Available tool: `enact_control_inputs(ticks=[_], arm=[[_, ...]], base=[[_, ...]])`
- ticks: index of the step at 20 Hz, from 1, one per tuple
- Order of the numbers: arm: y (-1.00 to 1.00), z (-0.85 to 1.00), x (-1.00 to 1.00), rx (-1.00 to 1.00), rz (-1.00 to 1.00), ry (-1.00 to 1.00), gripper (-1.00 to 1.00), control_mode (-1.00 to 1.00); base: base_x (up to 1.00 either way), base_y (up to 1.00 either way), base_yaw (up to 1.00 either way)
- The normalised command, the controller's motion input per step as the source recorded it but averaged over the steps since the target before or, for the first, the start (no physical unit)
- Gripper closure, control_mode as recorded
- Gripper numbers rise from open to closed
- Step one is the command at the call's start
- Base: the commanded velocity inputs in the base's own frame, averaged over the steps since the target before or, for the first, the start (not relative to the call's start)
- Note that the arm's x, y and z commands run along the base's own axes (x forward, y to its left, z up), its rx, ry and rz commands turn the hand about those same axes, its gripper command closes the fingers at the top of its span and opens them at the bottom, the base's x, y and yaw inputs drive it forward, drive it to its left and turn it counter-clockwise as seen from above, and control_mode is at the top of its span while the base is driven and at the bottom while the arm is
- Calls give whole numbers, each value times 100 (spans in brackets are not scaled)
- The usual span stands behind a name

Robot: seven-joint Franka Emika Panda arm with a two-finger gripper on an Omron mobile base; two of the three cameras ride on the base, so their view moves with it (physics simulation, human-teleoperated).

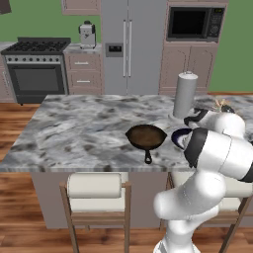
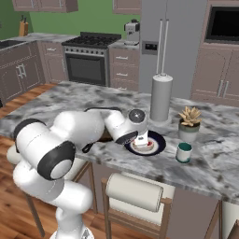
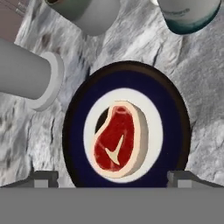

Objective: Pick up the pan with the steak in it and place it on the dining table. Then place the steak on the plate.

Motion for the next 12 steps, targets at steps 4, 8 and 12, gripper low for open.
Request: enact_control_inputs(ticks=[4, 8, 12], arm=[[96, 41, -23, -6, 13, 5, -100, -100], [90, 54, -17, -8, 16, 7, -100, -100], [86, 57, -23, -9, 15, 3, -100, -100]], base=[[0, 0, 0], [0, 0, 0], [0, 0, 0]])
